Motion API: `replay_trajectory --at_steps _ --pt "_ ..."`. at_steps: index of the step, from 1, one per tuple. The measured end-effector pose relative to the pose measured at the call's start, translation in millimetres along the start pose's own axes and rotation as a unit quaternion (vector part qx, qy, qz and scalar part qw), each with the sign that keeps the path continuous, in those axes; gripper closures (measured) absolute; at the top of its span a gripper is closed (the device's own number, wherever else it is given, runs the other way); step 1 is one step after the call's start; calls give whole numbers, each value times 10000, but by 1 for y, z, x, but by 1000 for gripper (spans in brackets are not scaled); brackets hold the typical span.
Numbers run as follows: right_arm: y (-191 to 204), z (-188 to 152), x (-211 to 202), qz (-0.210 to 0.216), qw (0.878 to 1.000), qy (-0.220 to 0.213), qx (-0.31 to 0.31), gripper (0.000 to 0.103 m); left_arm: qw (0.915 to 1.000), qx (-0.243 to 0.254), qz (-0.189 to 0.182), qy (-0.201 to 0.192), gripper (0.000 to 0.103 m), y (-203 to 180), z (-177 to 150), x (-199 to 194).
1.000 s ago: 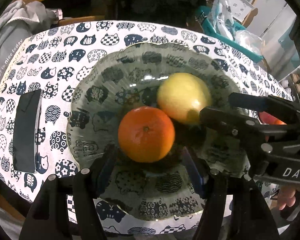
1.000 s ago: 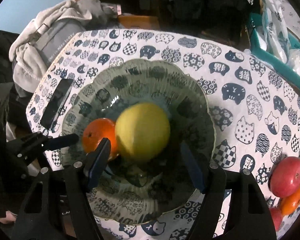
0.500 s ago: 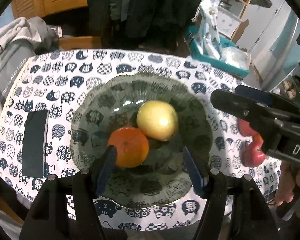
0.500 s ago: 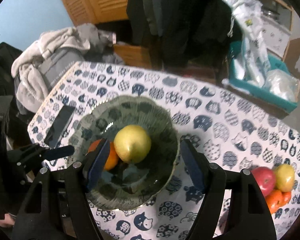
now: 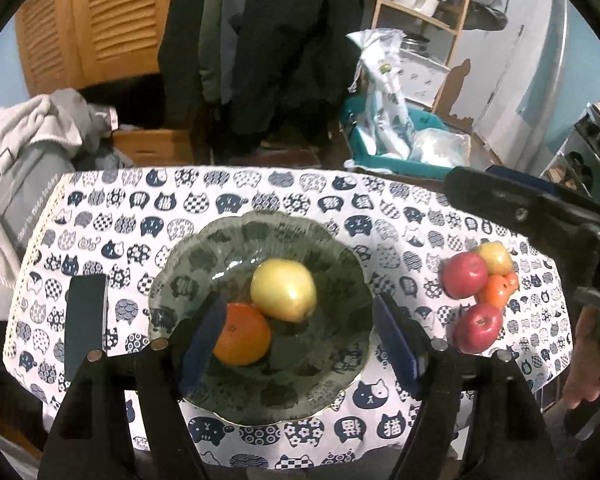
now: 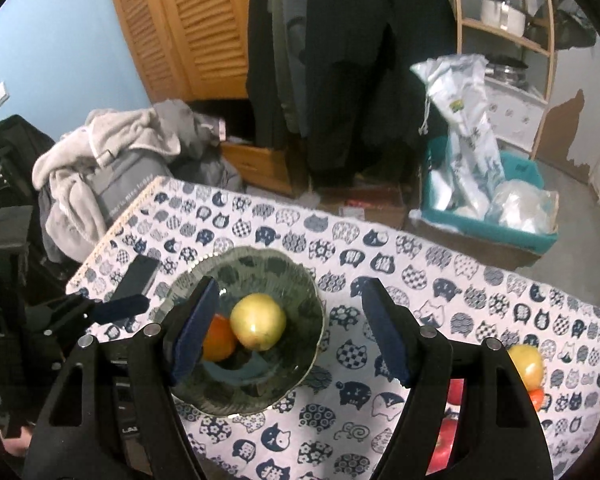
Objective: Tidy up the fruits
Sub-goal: 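Raise both open tools away from the bowl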
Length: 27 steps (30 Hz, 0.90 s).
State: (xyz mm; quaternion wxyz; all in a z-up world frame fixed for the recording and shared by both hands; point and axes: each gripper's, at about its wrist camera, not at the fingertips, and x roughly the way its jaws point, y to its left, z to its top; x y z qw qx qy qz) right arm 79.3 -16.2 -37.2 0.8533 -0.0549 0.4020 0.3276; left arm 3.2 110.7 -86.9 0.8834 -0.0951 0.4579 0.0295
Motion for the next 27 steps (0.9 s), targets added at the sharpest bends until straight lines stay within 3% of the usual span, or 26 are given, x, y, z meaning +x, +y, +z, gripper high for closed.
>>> replay_trajectory --at_steps 12,27 --pt "-19 2 -53 -16 9991 -386 192 26 9993 102 -201 -283 24 -23 9 -27" --pt "-56 -15 -99 -385 9962 -700 345 24 9977 364 -415 -393 22 -65 19 -41"
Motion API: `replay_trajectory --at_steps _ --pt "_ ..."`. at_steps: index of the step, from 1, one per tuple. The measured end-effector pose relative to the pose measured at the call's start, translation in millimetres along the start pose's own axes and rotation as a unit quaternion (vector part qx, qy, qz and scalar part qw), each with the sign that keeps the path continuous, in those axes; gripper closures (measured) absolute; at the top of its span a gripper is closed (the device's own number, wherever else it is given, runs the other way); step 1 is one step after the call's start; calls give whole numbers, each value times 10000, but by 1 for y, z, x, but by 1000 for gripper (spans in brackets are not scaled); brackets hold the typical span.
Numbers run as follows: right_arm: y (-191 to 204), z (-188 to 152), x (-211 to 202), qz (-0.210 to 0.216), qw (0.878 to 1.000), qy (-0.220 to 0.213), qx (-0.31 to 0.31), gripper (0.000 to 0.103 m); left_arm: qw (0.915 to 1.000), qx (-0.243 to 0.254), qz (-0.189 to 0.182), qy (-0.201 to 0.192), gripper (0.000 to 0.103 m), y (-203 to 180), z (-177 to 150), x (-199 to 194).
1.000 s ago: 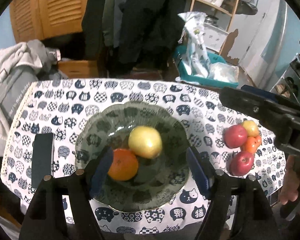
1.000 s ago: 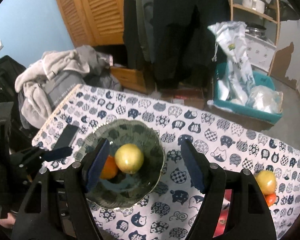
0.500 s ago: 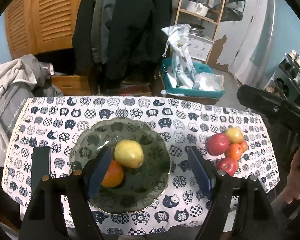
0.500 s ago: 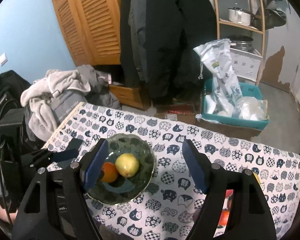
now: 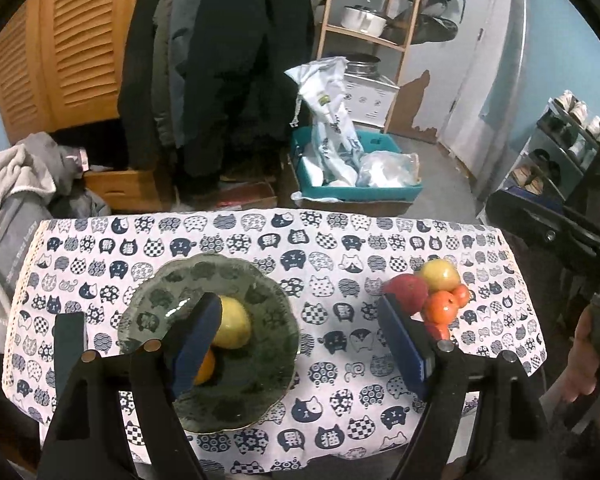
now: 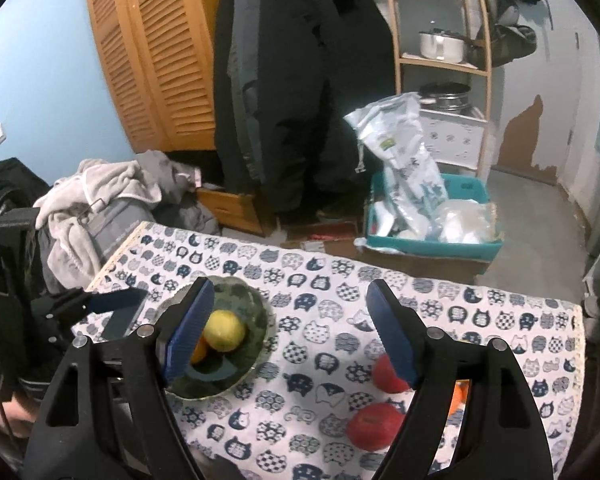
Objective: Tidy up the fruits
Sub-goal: 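Raise both open tools away from the bowl, then move the left tool to a red apple while the right tool approaches a tangerine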
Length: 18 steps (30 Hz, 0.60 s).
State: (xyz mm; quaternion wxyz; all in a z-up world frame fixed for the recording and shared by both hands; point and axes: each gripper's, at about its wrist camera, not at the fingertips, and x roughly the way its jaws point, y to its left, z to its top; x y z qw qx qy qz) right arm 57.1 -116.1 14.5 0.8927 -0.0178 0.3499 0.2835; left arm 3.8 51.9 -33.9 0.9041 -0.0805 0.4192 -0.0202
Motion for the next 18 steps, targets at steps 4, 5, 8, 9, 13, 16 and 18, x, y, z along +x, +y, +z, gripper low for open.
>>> replay_trajectory --at_steps 4,5,8,9,13,16,18 --pt "-16 -3 -7 -112 9999 -23 84 23 9999 113 -31 26 22 -14 3 4" --pt "-20 -4 -9 -150 9998 -28 102 23 9999 134 -37 33 22 -17 3 4" --pt "-32 -7 -13 -257 9995 -45 183 23 9997 205 -82 70 22 -27 5 8" --pt "-36 -8 -15 -278 9994 -46 216 23 9997 224 -103 82 22 -30 6 9" --pt "-52 -14 -20 -380 9986 -41 358 23 9993 313 -172 134 22 -45 7 13" --pt "-63 -19 -26 -445 9980 -52 440 23 9989 404 -196 139 22 -57 9 15" --pt "-69 -22 -29 -482 9977 -56 472 23 9986 455 -209 158 22 -64 10 17"
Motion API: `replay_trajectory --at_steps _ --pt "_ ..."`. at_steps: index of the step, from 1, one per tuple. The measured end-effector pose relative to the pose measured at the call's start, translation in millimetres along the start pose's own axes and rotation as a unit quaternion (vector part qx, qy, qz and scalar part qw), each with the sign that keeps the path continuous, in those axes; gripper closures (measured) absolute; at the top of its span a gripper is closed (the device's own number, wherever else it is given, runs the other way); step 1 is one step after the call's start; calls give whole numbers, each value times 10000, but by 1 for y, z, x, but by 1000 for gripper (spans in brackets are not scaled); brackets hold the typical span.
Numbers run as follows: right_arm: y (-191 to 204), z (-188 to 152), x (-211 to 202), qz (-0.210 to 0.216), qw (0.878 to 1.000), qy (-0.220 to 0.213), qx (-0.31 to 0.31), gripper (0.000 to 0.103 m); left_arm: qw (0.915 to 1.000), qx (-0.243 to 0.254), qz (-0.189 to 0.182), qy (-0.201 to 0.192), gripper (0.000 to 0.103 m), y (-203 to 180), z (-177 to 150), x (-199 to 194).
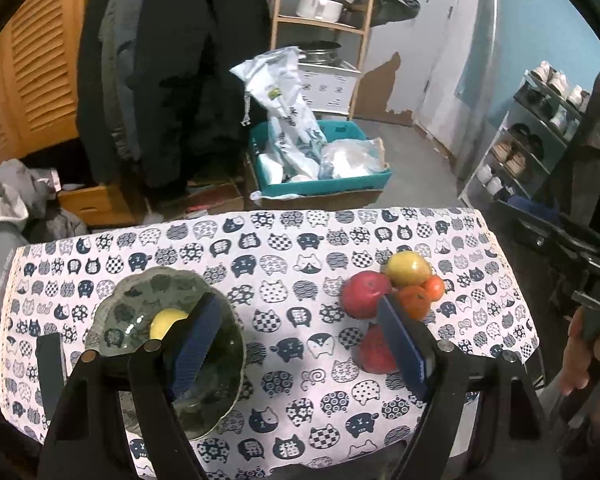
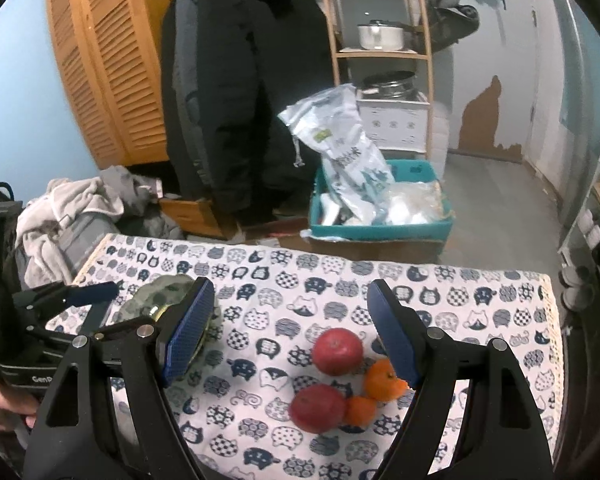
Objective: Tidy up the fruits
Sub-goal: 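Move the left tool to a red apple while the right tool approaches a tangerine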
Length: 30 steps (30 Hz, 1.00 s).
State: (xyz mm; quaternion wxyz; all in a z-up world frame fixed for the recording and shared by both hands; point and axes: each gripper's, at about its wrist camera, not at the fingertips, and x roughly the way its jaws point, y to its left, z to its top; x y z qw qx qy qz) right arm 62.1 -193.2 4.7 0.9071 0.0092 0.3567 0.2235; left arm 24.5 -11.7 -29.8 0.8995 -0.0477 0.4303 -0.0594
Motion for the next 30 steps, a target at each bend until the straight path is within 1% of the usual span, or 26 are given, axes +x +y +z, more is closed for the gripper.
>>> replay_trajectory --at_steps 8,20,24,30 --pt "-28 -9 -5 -242 9996 31 119 23 9997 210 -69 99 21 -28 5 14" --pt "-73 -31 1 -633 9973 246 273 23 9981 285 -243 481 21 -53 9 52" --pt "-89 -38 3 -729 9960 320 396 23 9976 382 -233 521 21 -62 11 61" --pt "-107 -47 14 -847 9938 478 536 23 9959 497 -215 725 21 -72 11 86"
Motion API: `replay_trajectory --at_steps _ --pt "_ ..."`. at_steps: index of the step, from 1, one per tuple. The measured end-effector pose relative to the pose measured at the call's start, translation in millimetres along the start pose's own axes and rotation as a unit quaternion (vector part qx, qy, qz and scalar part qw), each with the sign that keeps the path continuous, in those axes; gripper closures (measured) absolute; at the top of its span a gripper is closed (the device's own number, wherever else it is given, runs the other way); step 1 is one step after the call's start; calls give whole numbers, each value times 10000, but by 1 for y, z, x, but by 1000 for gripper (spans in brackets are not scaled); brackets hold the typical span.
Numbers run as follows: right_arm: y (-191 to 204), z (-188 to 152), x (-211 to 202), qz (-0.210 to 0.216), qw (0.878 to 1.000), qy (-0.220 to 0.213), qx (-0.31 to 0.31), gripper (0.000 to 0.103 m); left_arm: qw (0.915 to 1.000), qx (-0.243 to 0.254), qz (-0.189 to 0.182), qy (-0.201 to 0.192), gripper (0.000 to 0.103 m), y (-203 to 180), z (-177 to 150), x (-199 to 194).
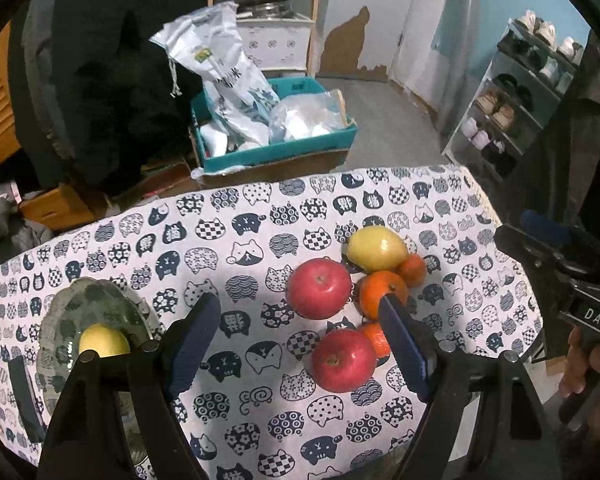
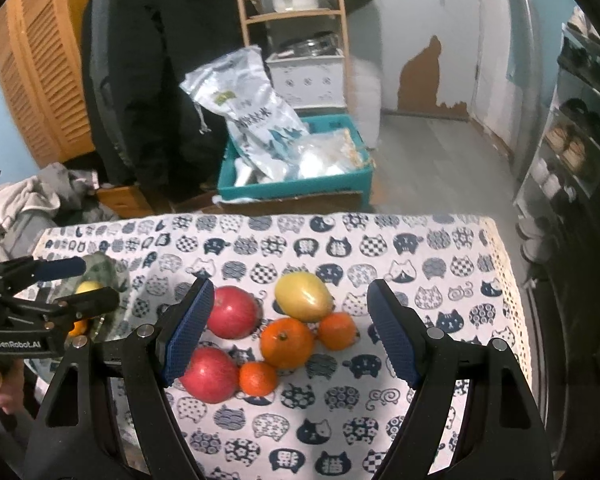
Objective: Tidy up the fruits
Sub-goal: 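Move the left tool to a red apple while the right tool approaches a tangerine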
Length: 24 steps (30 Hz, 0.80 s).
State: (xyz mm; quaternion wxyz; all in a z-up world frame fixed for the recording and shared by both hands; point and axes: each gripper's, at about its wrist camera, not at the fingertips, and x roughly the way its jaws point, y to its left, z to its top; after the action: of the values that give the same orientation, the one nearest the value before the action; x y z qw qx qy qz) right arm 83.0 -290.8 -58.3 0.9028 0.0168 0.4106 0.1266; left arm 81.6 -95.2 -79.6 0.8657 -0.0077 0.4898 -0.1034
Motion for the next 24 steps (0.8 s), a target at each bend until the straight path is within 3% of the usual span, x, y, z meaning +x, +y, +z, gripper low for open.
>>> replay_trajectory --at_steps 24 --pt "-46 -24 82 -284 9941 944 451 23 9951 105 -18 984 21 -15 9 136"
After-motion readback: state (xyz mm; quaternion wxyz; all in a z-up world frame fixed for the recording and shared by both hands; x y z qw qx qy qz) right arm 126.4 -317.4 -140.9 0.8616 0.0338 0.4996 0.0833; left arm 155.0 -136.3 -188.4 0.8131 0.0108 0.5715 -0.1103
